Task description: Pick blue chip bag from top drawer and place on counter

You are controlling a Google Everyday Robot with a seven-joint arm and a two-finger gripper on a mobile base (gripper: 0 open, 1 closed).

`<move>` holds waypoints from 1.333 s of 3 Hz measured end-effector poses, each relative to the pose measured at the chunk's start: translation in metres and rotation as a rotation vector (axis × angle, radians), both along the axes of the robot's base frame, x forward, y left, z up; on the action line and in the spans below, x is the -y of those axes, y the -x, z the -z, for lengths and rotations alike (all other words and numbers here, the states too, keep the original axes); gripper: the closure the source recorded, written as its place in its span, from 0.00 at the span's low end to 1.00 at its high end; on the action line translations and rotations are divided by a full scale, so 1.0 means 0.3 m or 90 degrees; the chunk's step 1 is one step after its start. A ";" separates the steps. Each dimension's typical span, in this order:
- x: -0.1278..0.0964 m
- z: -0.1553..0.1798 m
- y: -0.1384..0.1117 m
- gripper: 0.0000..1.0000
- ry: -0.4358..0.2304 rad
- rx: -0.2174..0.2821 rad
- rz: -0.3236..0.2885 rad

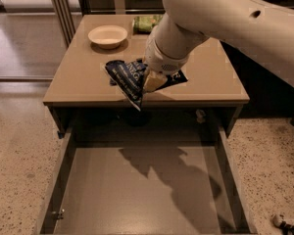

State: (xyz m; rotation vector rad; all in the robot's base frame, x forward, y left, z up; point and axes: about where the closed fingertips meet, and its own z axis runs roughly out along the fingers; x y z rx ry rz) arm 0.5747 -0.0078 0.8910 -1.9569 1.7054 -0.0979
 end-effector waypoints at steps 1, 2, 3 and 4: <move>0.011 -0.022 -0.026 1.00 0.008 0.020 -0.002; 0.054 -0.058 -0.117 1.00 -0.004 0.044 -0.007; 0.120 -0.039 -0.219 1.00 -0.053 0.023 0.000; 0.144 0.046 -0.276 1.00 -0.119 -0.026 0.011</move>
Offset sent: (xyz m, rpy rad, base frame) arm 0.0779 -0.0336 0.0402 0.0444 -0.1349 0.0239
